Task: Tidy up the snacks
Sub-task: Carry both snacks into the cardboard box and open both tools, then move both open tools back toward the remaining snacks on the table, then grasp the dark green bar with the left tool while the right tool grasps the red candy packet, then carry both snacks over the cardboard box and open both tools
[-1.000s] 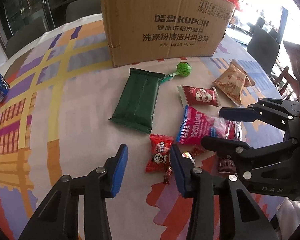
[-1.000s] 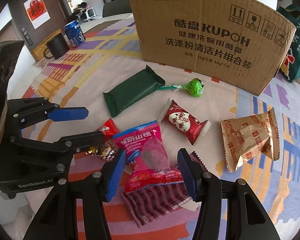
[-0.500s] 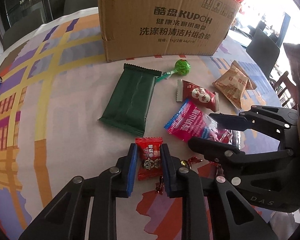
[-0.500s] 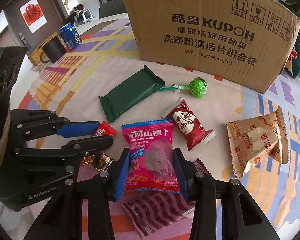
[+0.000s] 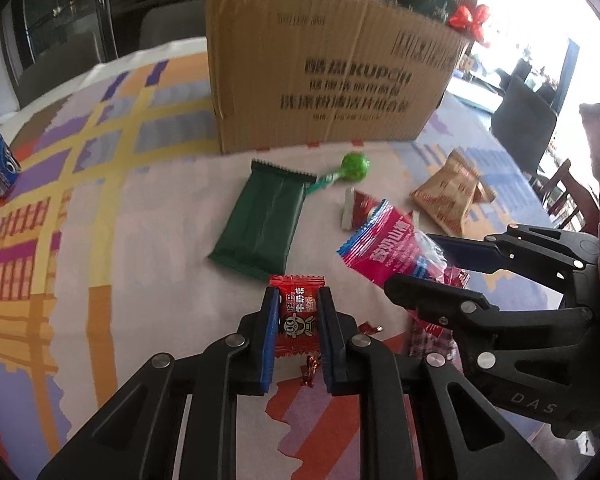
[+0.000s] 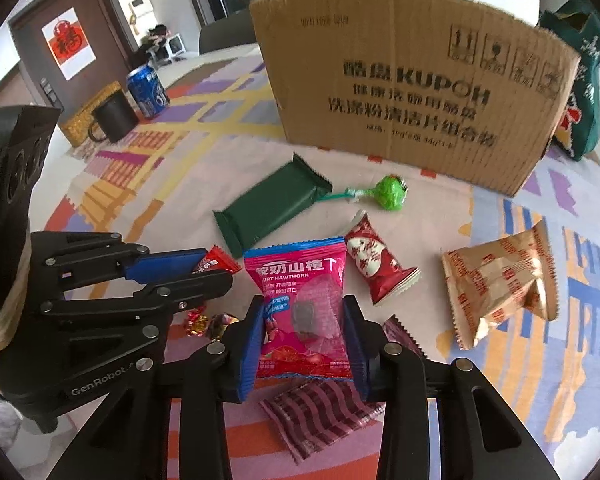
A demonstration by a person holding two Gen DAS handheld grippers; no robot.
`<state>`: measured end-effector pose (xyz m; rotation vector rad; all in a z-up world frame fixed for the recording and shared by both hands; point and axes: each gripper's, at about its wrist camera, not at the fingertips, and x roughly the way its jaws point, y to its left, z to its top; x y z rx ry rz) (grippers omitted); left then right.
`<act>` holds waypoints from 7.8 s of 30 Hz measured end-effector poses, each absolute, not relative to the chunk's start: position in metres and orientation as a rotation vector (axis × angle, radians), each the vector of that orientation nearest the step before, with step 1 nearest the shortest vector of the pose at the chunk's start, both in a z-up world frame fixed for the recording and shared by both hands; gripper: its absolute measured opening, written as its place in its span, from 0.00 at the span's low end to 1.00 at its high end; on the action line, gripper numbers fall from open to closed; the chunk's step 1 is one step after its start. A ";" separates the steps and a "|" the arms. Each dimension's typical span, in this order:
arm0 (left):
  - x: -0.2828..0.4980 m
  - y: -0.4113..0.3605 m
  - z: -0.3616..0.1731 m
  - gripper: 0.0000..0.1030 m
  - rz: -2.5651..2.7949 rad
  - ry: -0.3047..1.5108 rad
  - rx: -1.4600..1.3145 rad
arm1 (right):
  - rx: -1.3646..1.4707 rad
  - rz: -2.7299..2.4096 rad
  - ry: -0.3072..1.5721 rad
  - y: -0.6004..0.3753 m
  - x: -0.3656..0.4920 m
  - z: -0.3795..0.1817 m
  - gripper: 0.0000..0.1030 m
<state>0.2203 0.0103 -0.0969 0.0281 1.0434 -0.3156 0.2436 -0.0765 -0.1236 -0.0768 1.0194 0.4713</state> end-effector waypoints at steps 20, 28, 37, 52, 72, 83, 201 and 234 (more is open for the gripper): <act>0.233 0.004 0.003 0.19 -0.304 0.778 0.043 | -0.036 0.416 0.750 -0.098 0.240 -0.034 0.37; 0.258 0.003 0.035 0.19 -0.289 0.699 0.038 | -0.026 0.391 0.666 -0.103 0.261 -0.004 0.37; 0.292 0.003 0.061 0.19 -0.279 0.645 0.041 | -0.022 0.373 0.620 -0.103 0.294 0.022 0.37; 0.358 -0.003 0.062 0.19 -0.280 0.682 0.030 | -0.025 0.305 0.619 -0.115 0.354 0.036 0.37; 0.352 0.002 0.065 0.63 -0.177 0.678 0.059 | -0.071 0.203 0.591 -0.121 0.363 0.045 0.62; 0.295 0.002 0.068 0.68 -0.195 0.665 0.073 | -0.065 0.278 0.576 -0.118 0.318 0.046 0.62; 0.258 0.008 -0.025 0.42 -0.233 0.834 0.048 | -0.023 0.361 0.827 -0.106 0.273 -0.057 0.22; 0.281 -0.003 0.059 0.42 -0.237 0.615 0.051 | -0.011 0.301 0.554 -0.123 0.274 0.036 0.22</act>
